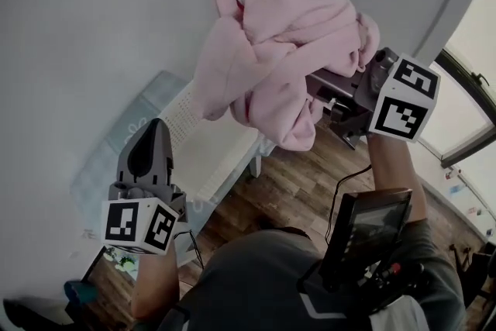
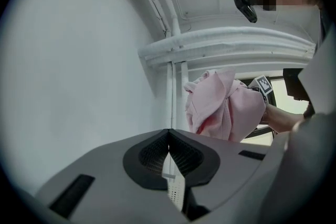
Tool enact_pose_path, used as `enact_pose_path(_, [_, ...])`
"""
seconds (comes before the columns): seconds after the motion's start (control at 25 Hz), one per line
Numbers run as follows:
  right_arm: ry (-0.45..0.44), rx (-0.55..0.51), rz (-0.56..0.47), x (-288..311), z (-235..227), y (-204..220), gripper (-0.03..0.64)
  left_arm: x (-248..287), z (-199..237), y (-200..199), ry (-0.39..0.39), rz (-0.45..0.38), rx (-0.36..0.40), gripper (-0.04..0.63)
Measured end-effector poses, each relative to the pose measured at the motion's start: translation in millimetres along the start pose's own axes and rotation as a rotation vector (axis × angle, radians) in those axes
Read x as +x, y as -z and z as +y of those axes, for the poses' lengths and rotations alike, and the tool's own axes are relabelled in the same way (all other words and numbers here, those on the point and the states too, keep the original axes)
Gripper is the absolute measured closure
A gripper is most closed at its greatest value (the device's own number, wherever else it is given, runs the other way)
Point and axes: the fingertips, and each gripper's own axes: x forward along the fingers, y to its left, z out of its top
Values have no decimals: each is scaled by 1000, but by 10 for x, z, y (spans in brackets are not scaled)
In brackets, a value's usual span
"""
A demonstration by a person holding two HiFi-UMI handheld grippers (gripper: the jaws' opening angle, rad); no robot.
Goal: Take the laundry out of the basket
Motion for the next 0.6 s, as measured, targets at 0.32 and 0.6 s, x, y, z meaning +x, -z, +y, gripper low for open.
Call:
enact_pose_path(0.32, [240, -23, 66, -178, -393, 410, 339, 630, -269, 268, 160, 42, -36, 586])
enact_pose_path(0.6, [440, -20, 89, -651, -564, 917, 337, 900, -598, 576, 222, 71, -39, 586])
